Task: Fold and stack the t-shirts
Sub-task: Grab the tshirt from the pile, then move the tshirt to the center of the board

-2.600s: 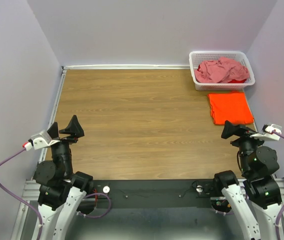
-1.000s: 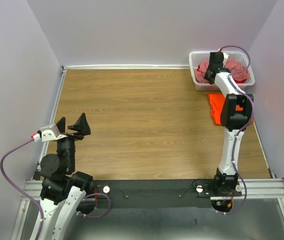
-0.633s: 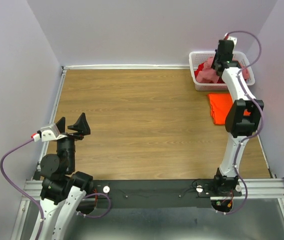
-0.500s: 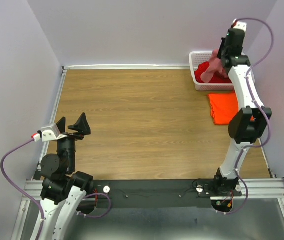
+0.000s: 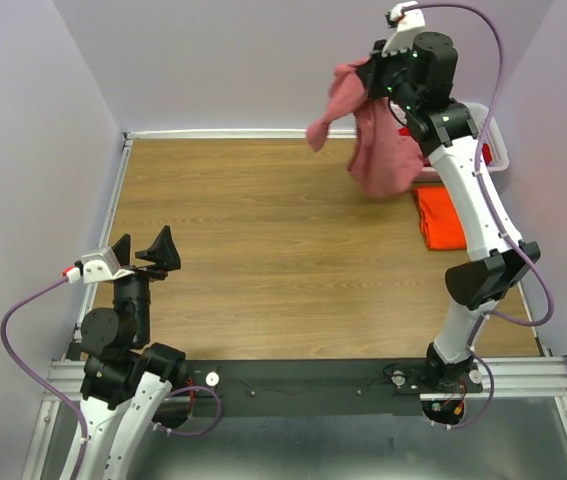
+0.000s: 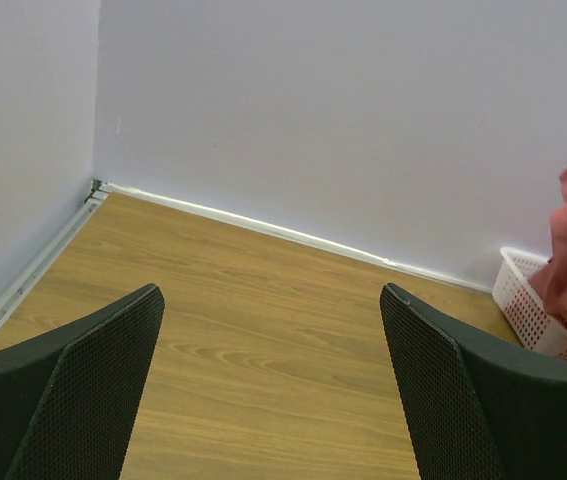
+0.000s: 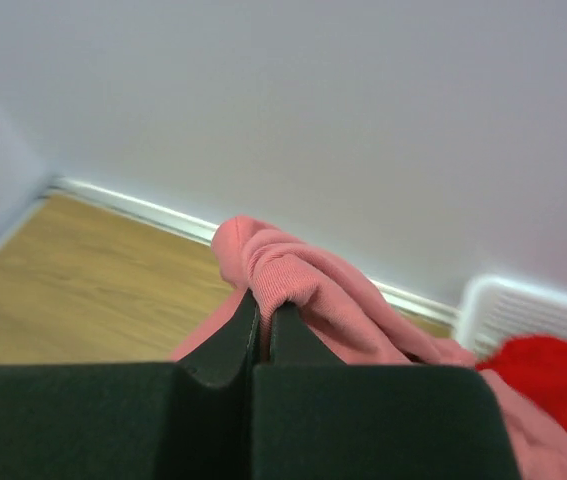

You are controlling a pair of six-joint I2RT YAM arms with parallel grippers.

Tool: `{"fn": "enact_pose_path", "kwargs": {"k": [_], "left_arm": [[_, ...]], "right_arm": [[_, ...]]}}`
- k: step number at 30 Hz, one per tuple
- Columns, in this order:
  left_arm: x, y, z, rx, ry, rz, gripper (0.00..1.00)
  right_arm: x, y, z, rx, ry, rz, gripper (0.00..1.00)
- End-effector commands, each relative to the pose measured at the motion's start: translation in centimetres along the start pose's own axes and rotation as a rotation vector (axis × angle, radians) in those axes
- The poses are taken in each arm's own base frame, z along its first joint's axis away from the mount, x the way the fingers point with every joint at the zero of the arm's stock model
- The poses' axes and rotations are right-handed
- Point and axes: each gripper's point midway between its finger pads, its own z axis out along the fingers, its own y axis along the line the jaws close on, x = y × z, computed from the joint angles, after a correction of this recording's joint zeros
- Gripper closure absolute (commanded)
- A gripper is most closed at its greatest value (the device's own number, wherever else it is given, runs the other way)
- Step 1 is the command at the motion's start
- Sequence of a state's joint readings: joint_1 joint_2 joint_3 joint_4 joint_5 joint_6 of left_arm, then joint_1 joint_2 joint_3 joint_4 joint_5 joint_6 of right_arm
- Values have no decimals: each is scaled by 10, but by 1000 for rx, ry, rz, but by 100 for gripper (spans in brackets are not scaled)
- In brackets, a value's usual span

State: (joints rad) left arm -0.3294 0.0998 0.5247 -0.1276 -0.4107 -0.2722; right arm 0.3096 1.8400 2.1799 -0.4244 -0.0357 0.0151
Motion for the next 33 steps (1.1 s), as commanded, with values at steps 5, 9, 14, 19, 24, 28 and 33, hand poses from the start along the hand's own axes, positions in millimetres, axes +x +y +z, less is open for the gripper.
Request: {"fn": "enact_pose_path", "kwargs": {"k": [5,9,14,19,24,28,33], "left_arm": [[-2,-5,1,31,-19,12,3],[1,-10,2,56,-6,18,3],[10,-19,7,102,31,28,3],[19,-31,11,149,86,16,3],[30,-37,13,165,135,-18,3],[44,-41,16,167,189,-45,3],[61,-44,21,167,244,-68,3]], "right_arm": [[-42,130,-16,-344,-94,112,99],[29,222,-8,-485,68,185,99],[111,317,6,-572,230,275,93],[140,377,10,-665,283,312,64],[168,333,23,-464,288,188,20],[209,241,38,-245,371,183,19],[262,145,55,-66,482,296,20]]}}
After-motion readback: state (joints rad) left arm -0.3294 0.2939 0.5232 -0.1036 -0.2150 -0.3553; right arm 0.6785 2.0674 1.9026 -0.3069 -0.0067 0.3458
